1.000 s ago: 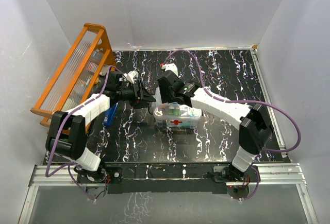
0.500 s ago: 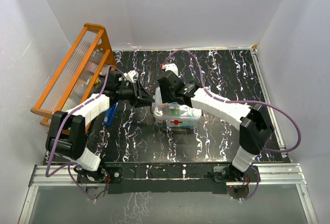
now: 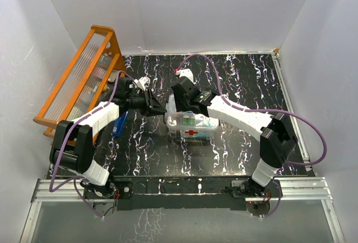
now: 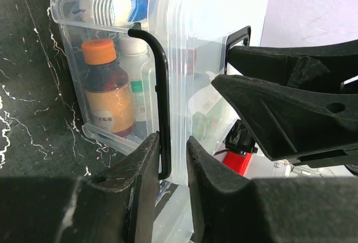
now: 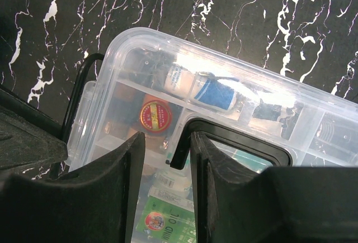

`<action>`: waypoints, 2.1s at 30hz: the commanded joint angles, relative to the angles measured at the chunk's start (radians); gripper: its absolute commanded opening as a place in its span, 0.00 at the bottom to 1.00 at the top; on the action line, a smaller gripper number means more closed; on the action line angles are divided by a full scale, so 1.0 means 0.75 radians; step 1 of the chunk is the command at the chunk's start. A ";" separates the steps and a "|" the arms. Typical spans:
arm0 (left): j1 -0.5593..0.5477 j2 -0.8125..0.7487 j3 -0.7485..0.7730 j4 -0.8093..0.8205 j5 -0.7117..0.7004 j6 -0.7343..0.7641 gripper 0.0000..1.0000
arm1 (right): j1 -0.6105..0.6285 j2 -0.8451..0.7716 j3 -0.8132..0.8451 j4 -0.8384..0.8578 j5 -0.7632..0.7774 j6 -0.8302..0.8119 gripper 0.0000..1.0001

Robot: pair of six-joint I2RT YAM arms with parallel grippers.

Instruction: Organize the medicine kit

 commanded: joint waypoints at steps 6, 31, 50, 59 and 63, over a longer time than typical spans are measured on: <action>-0.093 -0.071 0.132 -0.188 -0.102 0.132 0.22 | 0.013 0.048 -0.065 0.003 -0.085 0.023 0.34; -0.331 -0.051 0.415 -0.633 -0.701 0.315 0.26 | 0.014 0.066 -0.075 0.006 -0.079 0.049 0.32; -0.342 -0.073 0.496 -0.682 -0.829 0.338 0.35 | 0.007 -0.024 0.068 0.023 -0.052 0.075 0.35; -0.311 -0.206 0.419 -0.659 -1.062 0.332 0.48 | -0.051 -0.193 0.033 0.022 0.019 0.081 0.38; -0.307 -0.265 0.367 -0.629 -1.064 0.345 0.58 | -0.116 -0.318 -0.123 0.017 0.070 0.114 0.41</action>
